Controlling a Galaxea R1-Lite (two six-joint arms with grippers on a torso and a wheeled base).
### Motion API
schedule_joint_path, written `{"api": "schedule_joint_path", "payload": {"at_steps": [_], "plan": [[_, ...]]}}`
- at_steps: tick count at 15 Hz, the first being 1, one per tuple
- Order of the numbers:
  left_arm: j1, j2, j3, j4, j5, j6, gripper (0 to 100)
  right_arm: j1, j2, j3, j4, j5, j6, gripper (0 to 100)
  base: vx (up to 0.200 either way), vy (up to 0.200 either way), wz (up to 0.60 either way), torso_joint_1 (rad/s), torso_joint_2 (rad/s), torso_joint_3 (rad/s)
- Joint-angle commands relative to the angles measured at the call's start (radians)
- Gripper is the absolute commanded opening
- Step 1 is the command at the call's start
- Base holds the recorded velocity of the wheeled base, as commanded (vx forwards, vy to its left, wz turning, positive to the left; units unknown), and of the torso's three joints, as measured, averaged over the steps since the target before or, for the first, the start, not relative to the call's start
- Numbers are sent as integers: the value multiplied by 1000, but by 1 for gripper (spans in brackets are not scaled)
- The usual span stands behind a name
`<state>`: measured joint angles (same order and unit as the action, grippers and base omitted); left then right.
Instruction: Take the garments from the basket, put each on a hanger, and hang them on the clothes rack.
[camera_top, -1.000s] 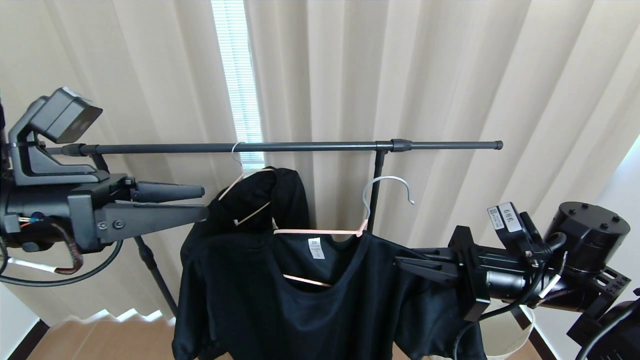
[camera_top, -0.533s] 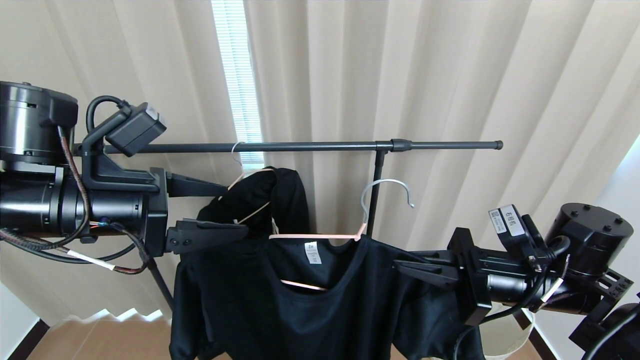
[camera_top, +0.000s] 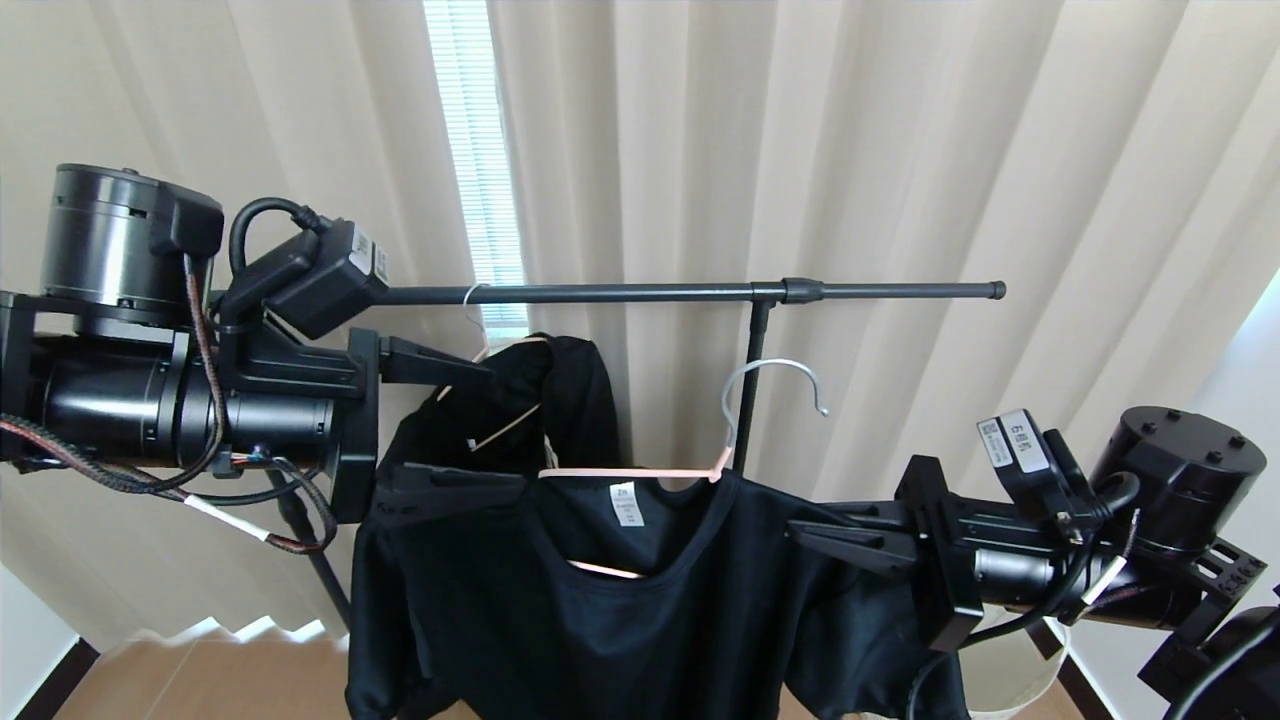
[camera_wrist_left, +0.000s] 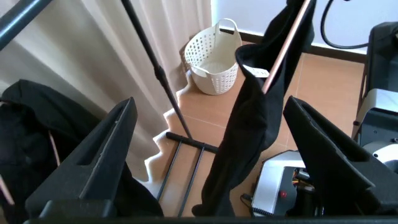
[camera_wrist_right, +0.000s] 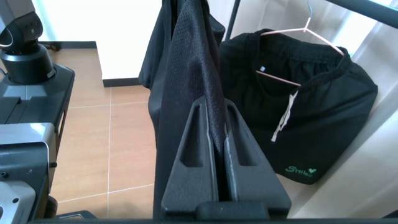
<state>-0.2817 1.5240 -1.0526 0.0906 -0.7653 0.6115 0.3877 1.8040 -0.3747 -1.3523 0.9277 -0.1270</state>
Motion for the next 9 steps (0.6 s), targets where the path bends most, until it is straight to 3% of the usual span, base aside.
{"api": "schedule_joint_path", "payload": {"at_steps": [1, 9], "plan": [[-17, 22, 3, 0, 0, 10, 100, 0, -2, -1, -1, 0, 0, 0, 0, 0, 0, 0, 0, 0], [-99, 85, 22, -8, -2, 14, 100, 7, -3, 0, -2, 0, 0, 0, 0, 0, 0, 0, 0, 0]]}}
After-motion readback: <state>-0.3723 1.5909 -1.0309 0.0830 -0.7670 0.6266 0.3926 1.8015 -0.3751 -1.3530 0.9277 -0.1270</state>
